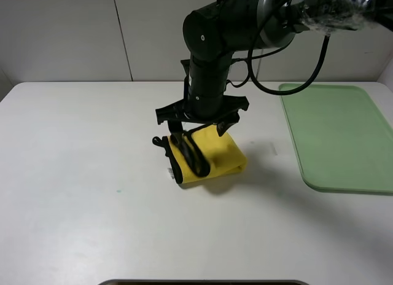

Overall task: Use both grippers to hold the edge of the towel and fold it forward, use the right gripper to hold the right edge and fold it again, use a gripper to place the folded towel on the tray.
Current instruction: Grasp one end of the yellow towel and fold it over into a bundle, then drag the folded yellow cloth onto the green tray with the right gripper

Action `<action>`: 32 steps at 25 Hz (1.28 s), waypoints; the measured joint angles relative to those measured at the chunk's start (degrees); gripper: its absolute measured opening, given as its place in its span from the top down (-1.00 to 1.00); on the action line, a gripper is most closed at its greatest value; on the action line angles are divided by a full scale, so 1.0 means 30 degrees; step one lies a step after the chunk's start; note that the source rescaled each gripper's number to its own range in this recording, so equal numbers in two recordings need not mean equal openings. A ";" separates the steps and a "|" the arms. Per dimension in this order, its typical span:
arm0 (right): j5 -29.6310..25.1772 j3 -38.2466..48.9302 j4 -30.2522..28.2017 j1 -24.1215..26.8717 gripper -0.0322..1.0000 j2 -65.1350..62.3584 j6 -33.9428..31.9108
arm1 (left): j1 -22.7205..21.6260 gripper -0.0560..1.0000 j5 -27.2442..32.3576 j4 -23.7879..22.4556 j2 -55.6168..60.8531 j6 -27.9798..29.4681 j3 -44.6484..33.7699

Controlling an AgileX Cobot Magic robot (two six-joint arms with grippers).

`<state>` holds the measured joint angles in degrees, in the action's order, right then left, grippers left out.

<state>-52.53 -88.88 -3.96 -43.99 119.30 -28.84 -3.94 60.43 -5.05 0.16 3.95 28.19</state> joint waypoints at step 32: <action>0.0646 -0.0221 0.1079 0.4381 -1.00 0.0856 1.2458 | 0.0000 -1.00 0.0000 -0.0007 0.0000 0.0000 0.0000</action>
<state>-50.59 -89.54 -0.72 -30.85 121.87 8.54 -3.94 60.43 -5.07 0.16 3.95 28.19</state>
